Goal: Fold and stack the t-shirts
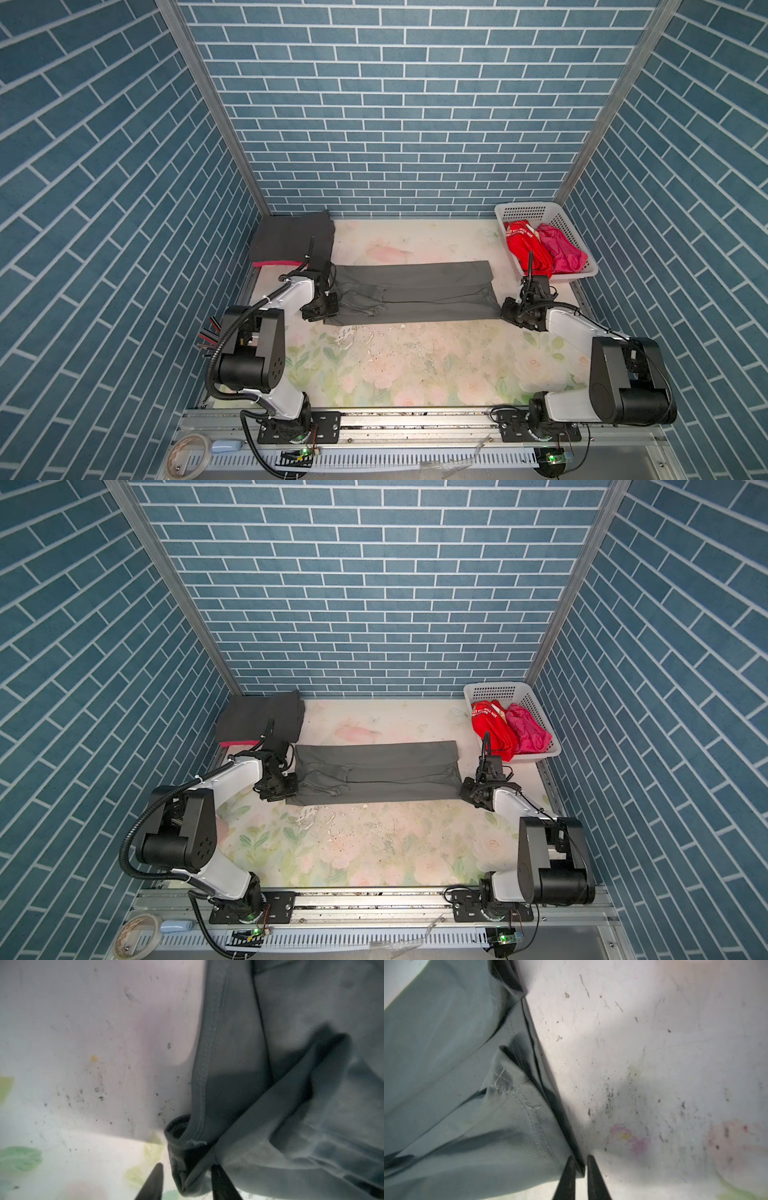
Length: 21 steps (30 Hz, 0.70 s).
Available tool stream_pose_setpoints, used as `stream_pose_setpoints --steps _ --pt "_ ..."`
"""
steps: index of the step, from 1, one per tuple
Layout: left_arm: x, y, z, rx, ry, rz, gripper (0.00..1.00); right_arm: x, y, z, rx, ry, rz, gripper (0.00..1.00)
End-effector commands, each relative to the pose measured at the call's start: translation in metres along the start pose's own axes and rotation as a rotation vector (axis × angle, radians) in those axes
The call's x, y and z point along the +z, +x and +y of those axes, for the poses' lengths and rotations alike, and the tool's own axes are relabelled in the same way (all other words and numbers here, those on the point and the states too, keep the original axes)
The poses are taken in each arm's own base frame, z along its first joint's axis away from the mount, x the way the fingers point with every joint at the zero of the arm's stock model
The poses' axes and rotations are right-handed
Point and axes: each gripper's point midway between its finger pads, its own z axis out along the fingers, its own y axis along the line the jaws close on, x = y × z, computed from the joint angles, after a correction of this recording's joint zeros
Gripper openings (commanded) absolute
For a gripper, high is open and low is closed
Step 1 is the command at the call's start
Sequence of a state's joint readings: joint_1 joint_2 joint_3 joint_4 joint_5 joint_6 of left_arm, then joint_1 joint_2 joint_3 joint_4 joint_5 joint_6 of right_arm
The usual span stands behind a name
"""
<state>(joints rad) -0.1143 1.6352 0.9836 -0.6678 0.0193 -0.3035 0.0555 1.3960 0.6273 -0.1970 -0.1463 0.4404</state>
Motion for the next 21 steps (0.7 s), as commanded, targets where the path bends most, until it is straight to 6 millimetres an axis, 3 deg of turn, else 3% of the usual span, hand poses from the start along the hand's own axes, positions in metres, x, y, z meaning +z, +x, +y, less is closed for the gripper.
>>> stream_pose_setpoints --steps 1,3,5,8,12,15,17,21 --pt "-0.004 -0.004 0.010 0.015 -0.076 0.003 0.45 -0.011 -0.005 0.003 -0.007 -0.005 -0.009 0.29" --pt "-0.018 -0.015 0.010 0.007 -0.094 -0.056 0.51 -0.026 -0.014 0.011 -0.025 -0.012 -0.044 0.47" --pt "-0.036 -0.025 0.007 -0.003 -0.096 -0.124 0.64 -0.043 -0.025 0.020 -0.049 -0.021 -0.091 0.58" --pt "-0.063 -0.038 -0.012 -0.029 0.011 -0.200 0.85 -0.068 -0.039 0.046 -0.099 -0.052 -0.172 0.84" --pt "-0.102 -0.049 -0.080 -0.090 0.466 -0.277 0.87 -0.074 -0.035 0.114 -0.136 -0.209 -0.188 0.89" --pt "-0.104 -0.043 -0.117 -0.187 0.770 -0.257 0.87 -0.062 -0.017 0.176 -0.135 -0.368 -0.151 0.91" --pt "-0.096 -0.040 -0.125 -0.235 0.867 -0.234 0.87 -0.054 0.003 0.217 -0.144 -0.466 -0.098 0.92" --pt "-0.068 -0.034 -0.110 -0.303 0.841 -0.217 0.87 -0.035 0.046 0.281 -0.169 -0.576 0.005 0.92"
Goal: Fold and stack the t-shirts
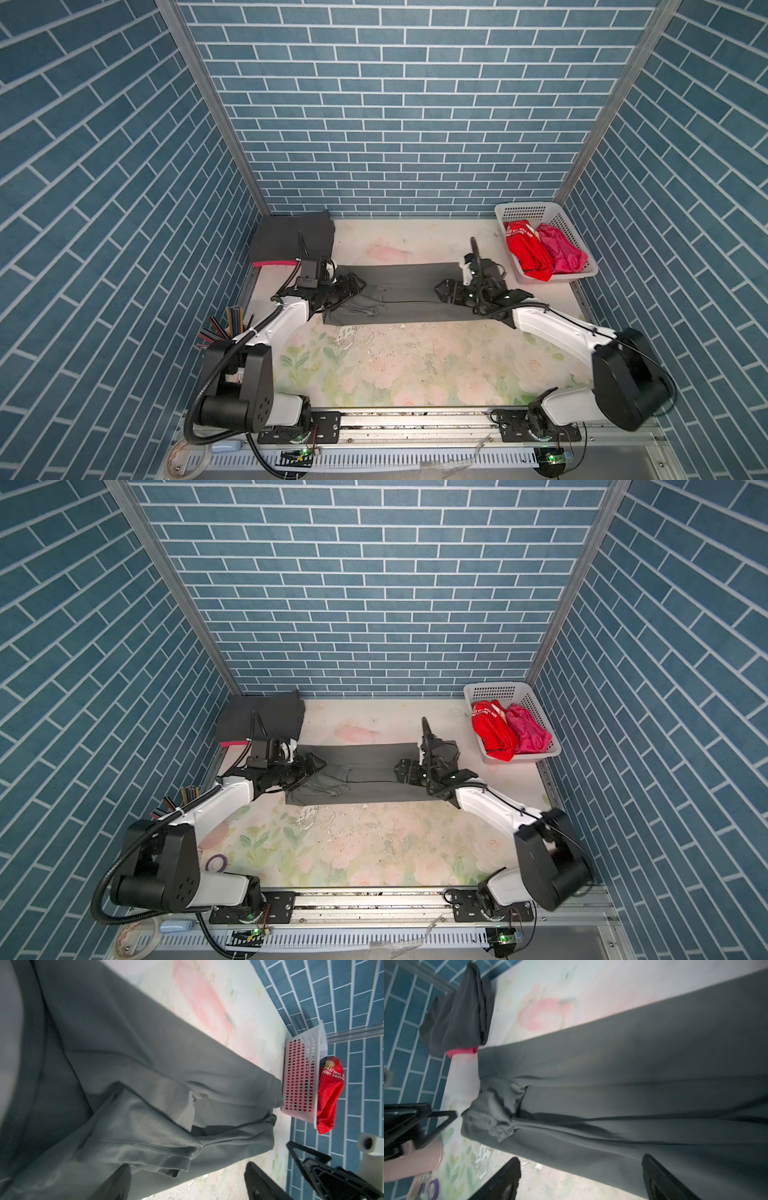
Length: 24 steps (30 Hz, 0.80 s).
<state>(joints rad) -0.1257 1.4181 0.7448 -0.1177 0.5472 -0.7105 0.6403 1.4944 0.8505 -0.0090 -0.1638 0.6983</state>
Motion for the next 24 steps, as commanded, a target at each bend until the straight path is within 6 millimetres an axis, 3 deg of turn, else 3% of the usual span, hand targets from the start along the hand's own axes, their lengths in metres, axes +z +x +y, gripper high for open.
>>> stream_pose_setpoints --steps 1,4,7,16,24 --pt "0.000 -0.009 -0.002 -0.073 0.098 -0.027 0.87 0.022 -0.001 0.058 0.083 -0.159 -0.003 0.92" --pt "-0.008 -0.009 0.038 -0.169 0.077 -0.049 0.87 0.038 0.014 0.084 0.109 -0.219 0.028 0.92" --pt "-0.015 -0.011 0.059 -0.206 0.075 -0.063 0.88 0.051 0.029 0.106 0.142 -0.263 0.053 0.93" --pt "-0.007 0.001 0.091 -0.241 0.028 -0.013 0.87 0.091 0.076 0.153 0.214 -0.325 0.178 0.93" --pt "-0.008 0.001 0.099 -0.275 0.029 -0.007 0.87 0.107 0.095 0.163 0.252 -0.345 0.235 0.94"
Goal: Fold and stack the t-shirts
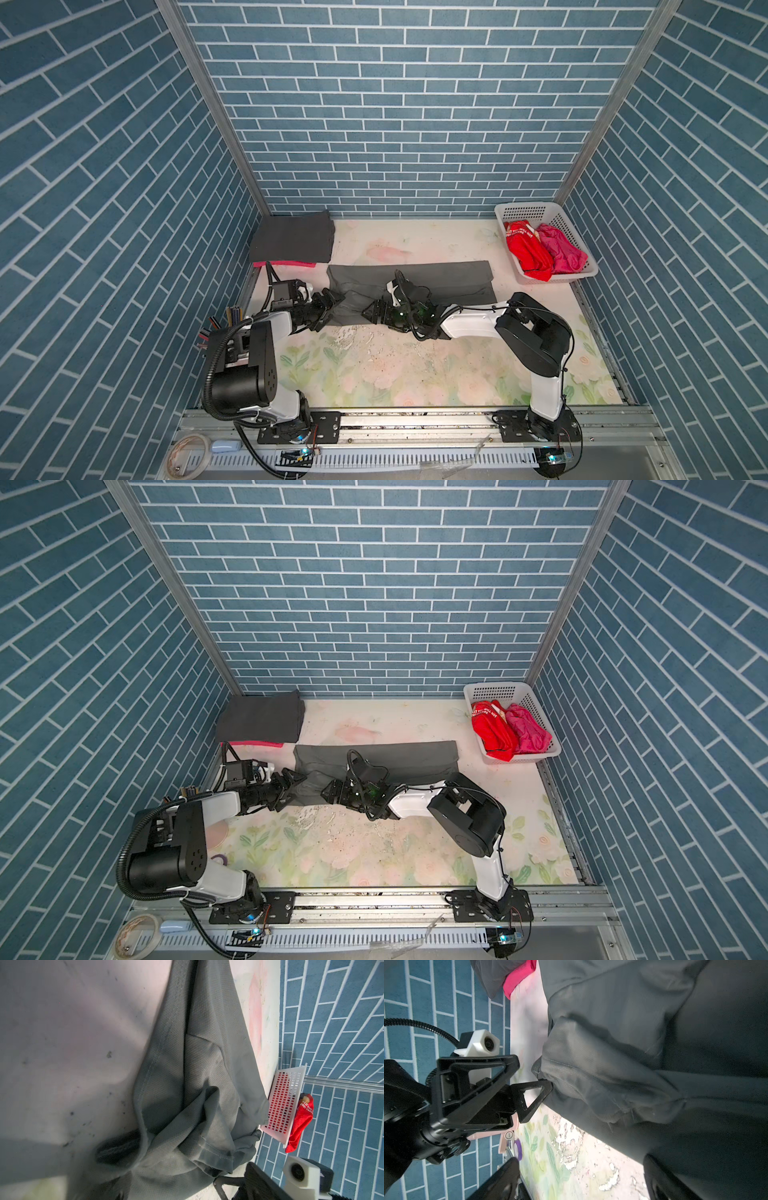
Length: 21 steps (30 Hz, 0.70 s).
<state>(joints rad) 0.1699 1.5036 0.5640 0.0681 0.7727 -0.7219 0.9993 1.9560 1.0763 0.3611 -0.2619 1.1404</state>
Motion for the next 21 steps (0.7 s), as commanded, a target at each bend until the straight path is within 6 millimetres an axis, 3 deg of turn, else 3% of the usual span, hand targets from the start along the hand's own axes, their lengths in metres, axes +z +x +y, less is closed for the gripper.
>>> stream_pose_setpoints --steps 1,7,16,21 --pt "0.002 0.005 0.020 -0.027 -0.051 0.010 0.88 0.009 -0.007 0.013 0.060 -0.049 -0.005 0.94" --pt "0.003 0.007 0.025 -0.043 -0.055 0.022 0.87 0.026 -0.015 0.013 0.058 -0.067 0.016 0.94" --pt "0.002 0.005 0.029 -0.051 -0.066 0.019 0.88 0.031 -0.029 0.015 0.076 -0.113 0.016 0.94" --pt "0.003 0.007 0.030 -0.055 -0.071 0.022 0.88 0.024 -0.072 0.021 0.084 -0.140 -0.052 0.95"
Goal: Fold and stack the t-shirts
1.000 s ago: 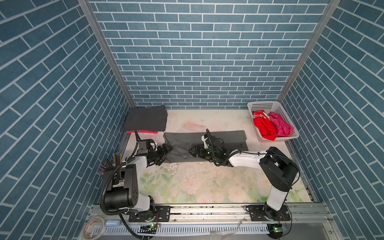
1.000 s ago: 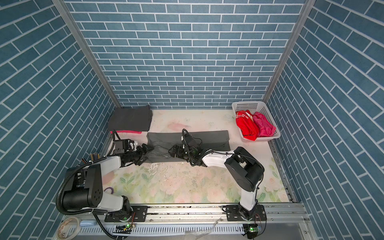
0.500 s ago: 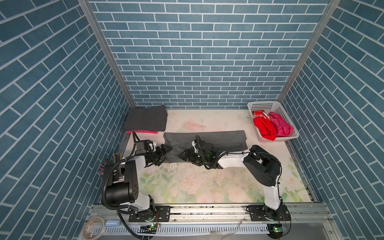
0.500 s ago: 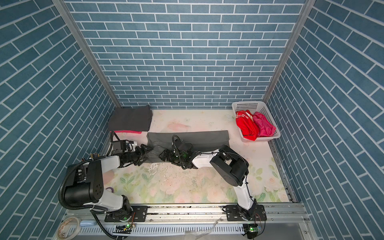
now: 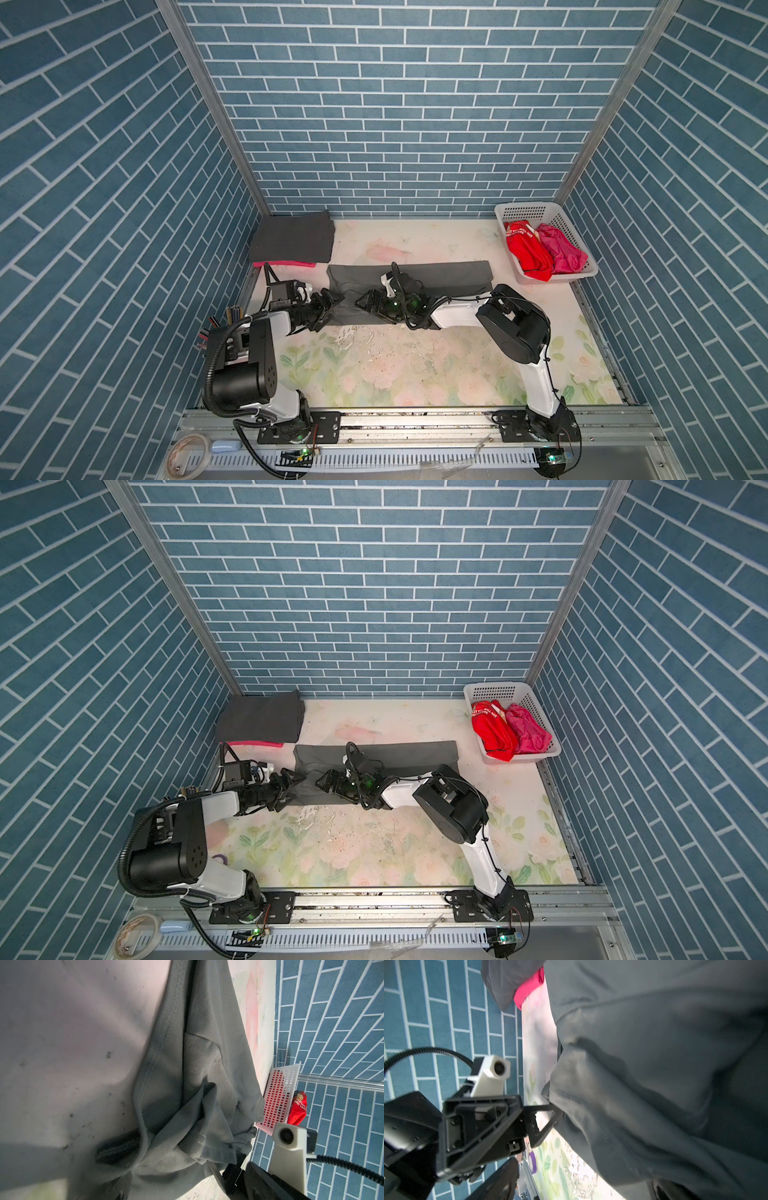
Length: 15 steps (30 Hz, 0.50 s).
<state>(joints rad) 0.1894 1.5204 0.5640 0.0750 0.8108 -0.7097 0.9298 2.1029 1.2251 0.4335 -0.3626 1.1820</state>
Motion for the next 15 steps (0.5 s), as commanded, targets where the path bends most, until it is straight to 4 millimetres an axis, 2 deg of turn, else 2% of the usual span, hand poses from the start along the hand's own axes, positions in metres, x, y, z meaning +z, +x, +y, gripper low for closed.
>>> stream_pose_setpoints --steps 1,6,10,12,14,15 --pt "0.003 0.007 0.029 -0.049 -0.094 0.006 0.87 -0.004 -0.043 0.016 0.032 -0.055 -0.070 0.95" --pt "0.003 0.007 0.031 -0.052 -0.096 0.009 0.88 -0.014 -0.101 0.007 0.106 -0.097 -0.137 0.95" --pt "0.003 0.007 0.031 -0.052 -0.099 0.009 0.88 -0.037 -0.130 0.013 0.082 -0.113 -0.191 0.95" --pt "0.003 0.007 0.032 -0.054 -0.099 0.010 0.87 -0.050 -0.132 0.021 0.044 -0.114 -0.198 0.95" --pt "0.003 0.007 0.032 -0.056 -0.097 0.012 0.88 -0.058 -0.123 0.033 0.001 -0.132 -0.182 0.95" --pt "0.003 0.007 0.032 -0.059 -0.096 0.013 0.87 -0.059 -0.112 0.037 -0.015 -0.135 -0.159 0.96"
